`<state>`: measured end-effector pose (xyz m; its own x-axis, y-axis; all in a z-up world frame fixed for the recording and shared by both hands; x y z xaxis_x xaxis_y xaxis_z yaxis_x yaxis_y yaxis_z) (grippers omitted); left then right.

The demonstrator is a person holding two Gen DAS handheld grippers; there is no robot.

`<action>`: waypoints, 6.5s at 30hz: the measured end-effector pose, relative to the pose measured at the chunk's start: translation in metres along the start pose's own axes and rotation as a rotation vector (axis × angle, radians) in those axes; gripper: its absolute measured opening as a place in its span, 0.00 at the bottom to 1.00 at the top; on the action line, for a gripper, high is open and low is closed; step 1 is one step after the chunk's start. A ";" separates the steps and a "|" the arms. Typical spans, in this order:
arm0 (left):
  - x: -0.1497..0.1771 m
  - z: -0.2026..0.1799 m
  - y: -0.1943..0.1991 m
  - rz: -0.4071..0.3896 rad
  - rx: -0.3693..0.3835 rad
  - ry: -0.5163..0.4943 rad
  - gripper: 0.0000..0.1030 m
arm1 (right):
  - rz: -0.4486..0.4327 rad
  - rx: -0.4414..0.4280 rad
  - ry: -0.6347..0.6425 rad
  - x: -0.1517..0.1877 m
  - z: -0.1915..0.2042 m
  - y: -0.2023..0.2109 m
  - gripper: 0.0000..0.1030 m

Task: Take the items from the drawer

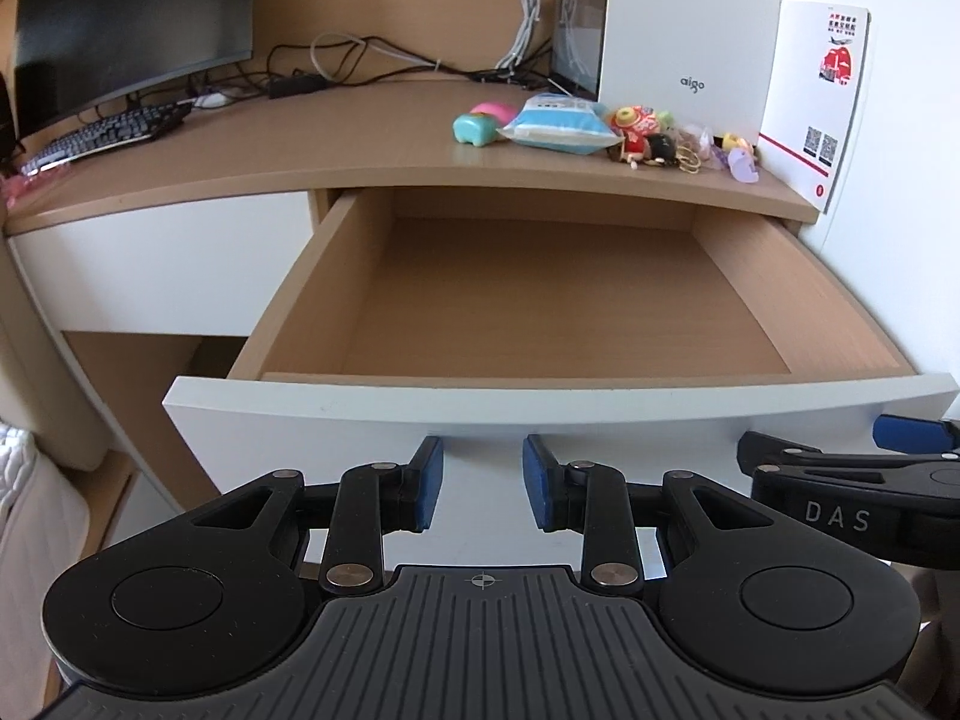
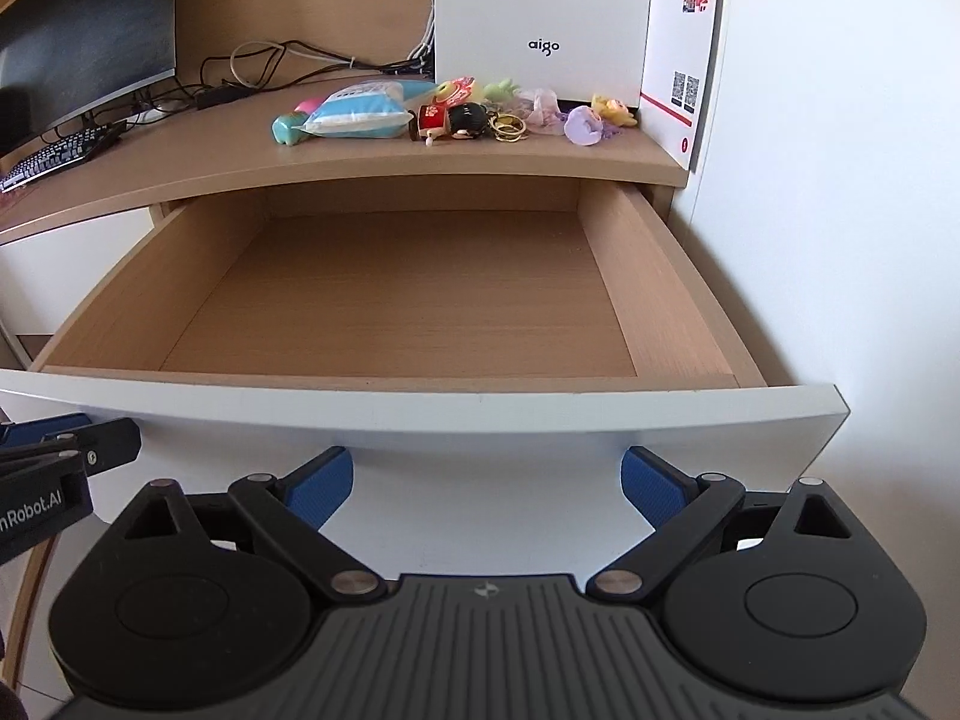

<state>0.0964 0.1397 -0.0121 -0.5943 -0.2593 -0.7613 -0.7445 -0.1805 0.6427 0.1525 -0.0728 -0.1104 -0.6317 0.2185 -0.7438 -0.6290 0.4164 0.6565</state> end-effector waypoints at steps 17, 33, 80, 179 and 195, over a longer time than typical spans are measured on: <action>-0.042 0.003 -0.045 -0.062 -0.037 -0.029 0.32 | -0.048 -0.029 -0.062 -0.034 0.005 -0.040 0.93; -0.086 0.013 -0.117 -0.189 -0.003 -0.012 0.32 | -0.137 -0.017 -0.023 -0.093 0.015 -0.105 0.93; -0.028 -0.028 0.067 -0.153 0.099 -0.027 0.16 | -0.164 0.066 -0.126 -0.018 -0.026 0.067 1.00; -0.005 -0.066 0.093 -0.227 0.063 -0.052 0.15 | -0.194 0.031 -0.102 0.004 -0.053 0.105 1.00; -0.005 -0.073 0.088 -0.228 0.080 -0.064 0.15 | -0.194 0.033 -0.099 0.005 -0.054 0.104 1.00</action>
<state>0.0562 0.0556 0.0548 -0.4244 -0.1593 -0.8913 -0.8817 -0.1513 0.4469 0.0592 -0.0756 -0.0389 -0.4519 0.2161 -0.8655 -0.7184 0.4871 0.4967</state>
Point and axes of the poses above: each gripper's, at about its wrist camera, not at the fingertips, and y roughly against the way its jaws point, z to its left, x to its underside, the point moved 8 cm from there along -y, roughly the way its jaws point, and after that the axes turned 7 degrees about x, right-handed, at the moved point
